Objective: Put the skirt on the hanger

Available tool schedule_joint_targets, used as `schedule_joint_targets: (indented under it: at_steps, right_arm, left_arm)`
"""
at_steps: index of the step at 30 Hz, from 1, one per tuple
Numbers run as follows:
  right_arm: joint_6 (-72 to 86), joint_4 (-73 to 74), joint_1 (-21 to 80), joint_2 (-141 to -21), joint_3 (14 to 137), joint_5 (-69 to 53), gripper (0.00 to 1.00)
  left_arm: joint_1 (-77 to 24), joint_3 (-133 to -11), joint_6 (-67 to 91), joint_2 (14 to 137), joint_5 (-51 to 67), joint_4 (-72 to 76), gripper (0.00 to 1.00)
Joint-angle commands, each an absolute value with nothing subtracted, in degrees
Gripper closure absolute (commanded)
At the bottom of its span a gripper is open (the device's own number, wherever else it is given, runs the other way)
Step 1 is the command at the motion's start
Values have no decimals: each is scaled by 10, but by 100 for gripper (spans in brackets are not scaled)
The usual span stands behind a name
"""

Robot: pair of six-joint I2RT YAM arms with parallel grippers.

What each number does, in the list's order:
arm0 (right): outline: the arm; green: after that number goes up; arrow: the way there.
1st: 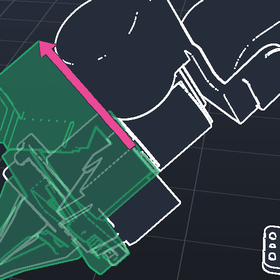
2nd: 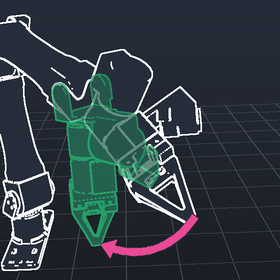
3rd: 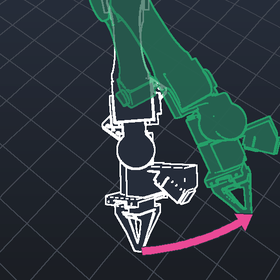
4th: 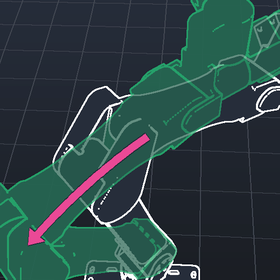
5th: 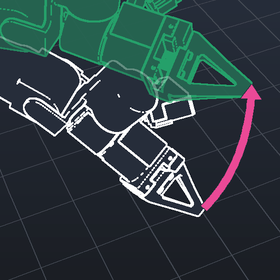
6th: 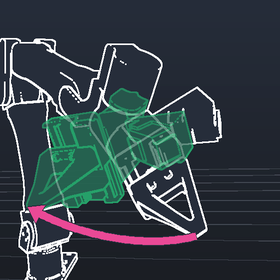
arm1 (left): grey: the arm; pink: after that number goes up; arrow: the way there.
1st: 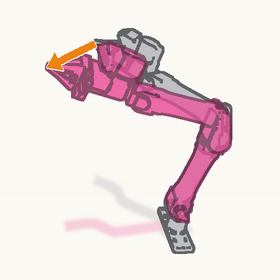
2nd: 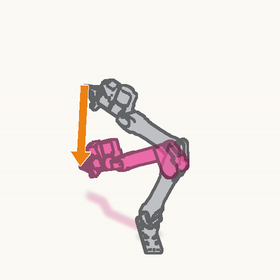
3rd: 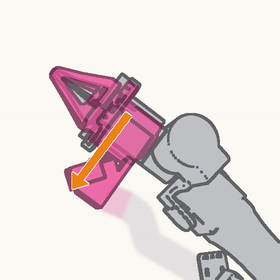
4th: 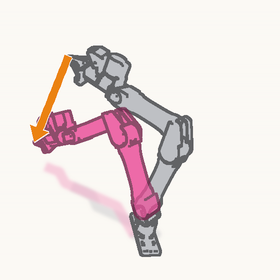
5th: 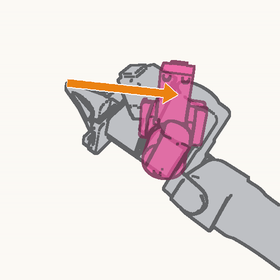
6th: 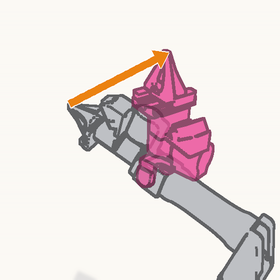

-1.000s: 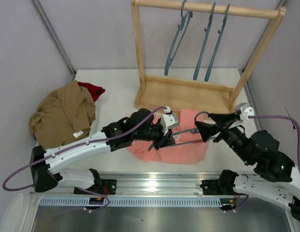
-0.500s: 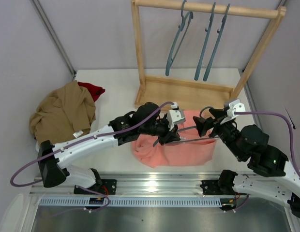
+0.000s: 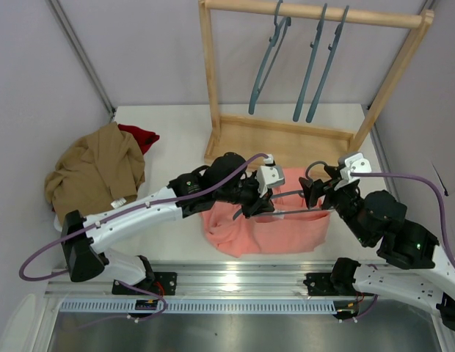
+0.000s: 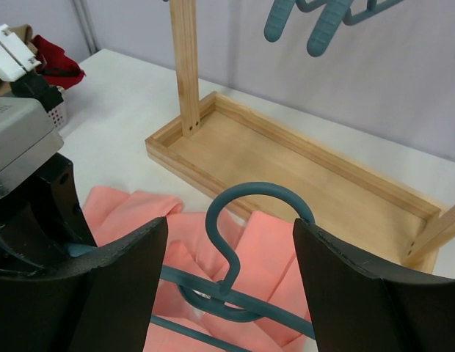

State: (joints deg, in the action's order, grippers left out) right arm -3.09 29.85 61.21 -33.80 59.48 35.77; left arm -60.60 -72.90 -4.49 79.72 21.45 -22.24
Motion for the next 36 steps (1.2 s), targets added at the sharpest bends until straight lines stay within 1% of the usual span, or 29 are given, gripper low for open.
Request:
schedule_joint_targets:
  at_steps: [1, 4, 5, 7, 8, 11, 13, 16, 21, 25, 26, 28, 29, 30, 31, 32, 36]
  right_arm:
    - [-47, 299, 613, -348, 604, 398, 25]
    - [-37, 289, 613, -351, 582, 381, 28]
    - [-30, 285, 613, -353, 577, 387, 31]
    - [-14, 280, 613, -358, 569, 400, 32]
    - [-6, 271, 613, -356, 563, 414, 35]
    - [37, 249, 613, -338, 547, 418, 41]
    - [67, 243, 613, -317, 536, 418, 41]
    - [73, 222, 612, -298, 512, 423, 45]
    - [75, 204, 613, -312, 502, 430, 48]
    - [67, 175, 612, -334, 503, 433, 55]
    - [66, 171, 612, -342, 503, 436, 60]
    - [62, 159, 611, -346, 504, 440, 65]
    - [61, 156, 612, -348, 505, 442, 74]
    - [61, 147, 612, -348, 505, 446, 80]
    - [61, 143, 612, -348, 506, 450, 89]
    - [61, 141, 612, -348, 507, 453, 100]
    - [65, 147, 611, -350, 511, 490, 100]
  left_arm:
    - [-609, -744, -67, 765, 245, -218, 98]
    - [-609, -738, -61, 754, 248, -212, 98]
    - [-609, -737, -56, 751, 248, -207, 98]
    - [-609, -736, -52, 747, 248, -201, 98]
    - [-609, -734, -47, 746, 247, -198, 98]
    - [-609, -731, -41, 744, 237, -192, 98]
    - [-609, -733, -43, 742, 236, -192, 98]
    - [-609, -728, -40, 739, 255, -185, 98]
    - [-609, -725, -40, 744, 254, -176, 98]
    - [-611, -722, -32, 748, 265, -168, 98]
    - [-612, -722, -32, 748, 265, -167, 98]
    - [-613, -722, -33, 748, 269, -163, 98]
    - [-614, -721, -34, 747, 272, -162, 97]
    - [-615, -720, -35, 747, 272, -161, 97]
    - [-616, -720, -39, 750, 269, -163, 97]
    - [-617, -718, -40, 751, 265, -163, 97]
    - [-617, -712, -38, 757, 261, -164, 96]
